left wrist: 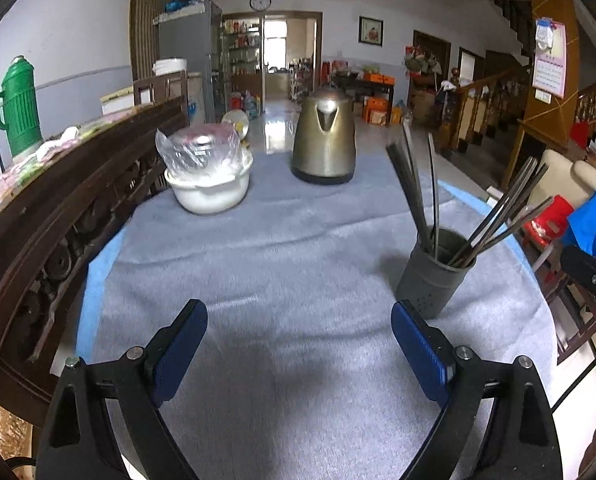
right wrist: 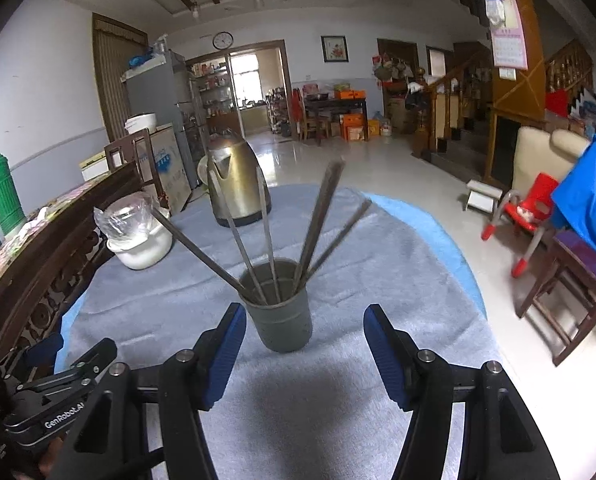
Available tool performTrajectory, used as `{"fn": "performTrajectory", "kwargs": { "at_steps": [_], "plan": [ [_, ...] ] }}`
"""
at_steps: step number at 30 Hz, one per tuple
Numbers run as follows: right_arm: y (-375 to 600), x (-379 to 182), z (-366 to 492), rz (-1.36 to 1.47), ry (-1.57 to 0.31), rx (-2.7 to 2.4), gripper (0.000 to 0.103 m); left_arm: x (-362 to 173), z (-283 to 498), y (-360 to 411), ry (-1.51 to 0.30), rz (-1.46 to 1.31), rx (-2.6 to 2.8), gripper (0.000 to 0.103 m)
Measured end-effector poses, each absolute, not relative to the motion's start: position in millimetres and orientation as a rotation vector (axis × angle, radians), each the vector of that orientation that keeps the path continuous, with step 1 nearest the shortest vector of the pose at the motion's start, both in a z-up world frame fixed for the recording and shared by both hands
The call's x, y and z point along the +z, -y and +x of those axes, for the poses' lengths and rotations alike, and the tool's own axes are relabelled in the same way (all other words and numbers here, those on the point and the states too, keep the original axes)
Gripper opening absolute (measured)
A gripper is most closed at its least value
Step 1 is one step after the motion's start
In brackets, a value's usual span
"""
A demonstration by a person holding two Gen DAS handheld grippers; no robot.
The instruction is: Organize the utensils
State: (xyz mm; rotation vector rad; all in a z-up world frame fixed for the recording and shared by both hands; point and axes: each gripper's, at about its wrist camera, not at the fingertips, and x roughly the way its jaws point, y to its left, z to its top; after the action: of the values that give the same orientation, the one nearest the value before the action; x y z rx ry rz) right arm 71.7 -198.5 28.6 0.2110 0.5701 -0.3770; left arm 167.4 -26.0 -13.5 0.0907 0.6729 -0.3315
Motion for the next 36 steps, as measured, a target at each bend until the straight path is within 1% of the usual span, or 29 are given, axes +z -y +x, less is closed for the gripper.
{"fn": "performTrajectory", "kwargs": {
  "at_steps": [9,14,24,32,36],
  "plan": [
    [194.4,56.7,59.1,0.214,-0.534,-0.279,0.066,2.3,136.6,12.0,-0.633,0.014,-0.228,0.093],
    [206.2,64.7,47.2,0.251,-0.501,-0.203,0.066,11.2,115.3,18.7,-0.646,0.050,-0.161,0.093],
    [237.9,51.8,36.4,0.326,-0.455,-0.152,0.066,45.1,101.5,53.2,-0.618,0.175,-0.163,0.093],
    [249.9,29.0,50.8,0.366,-0.491,-0.147,0.066,37.7,116.4,58.5,-0.678,0.223,-0.144,0.093],
    [250.7,13.9,62.8,0.370,-0.542,-0.124,0.066,31.9,120.6,53.0,-0.709,0.194,-0.108,0.093]
  ]
}}
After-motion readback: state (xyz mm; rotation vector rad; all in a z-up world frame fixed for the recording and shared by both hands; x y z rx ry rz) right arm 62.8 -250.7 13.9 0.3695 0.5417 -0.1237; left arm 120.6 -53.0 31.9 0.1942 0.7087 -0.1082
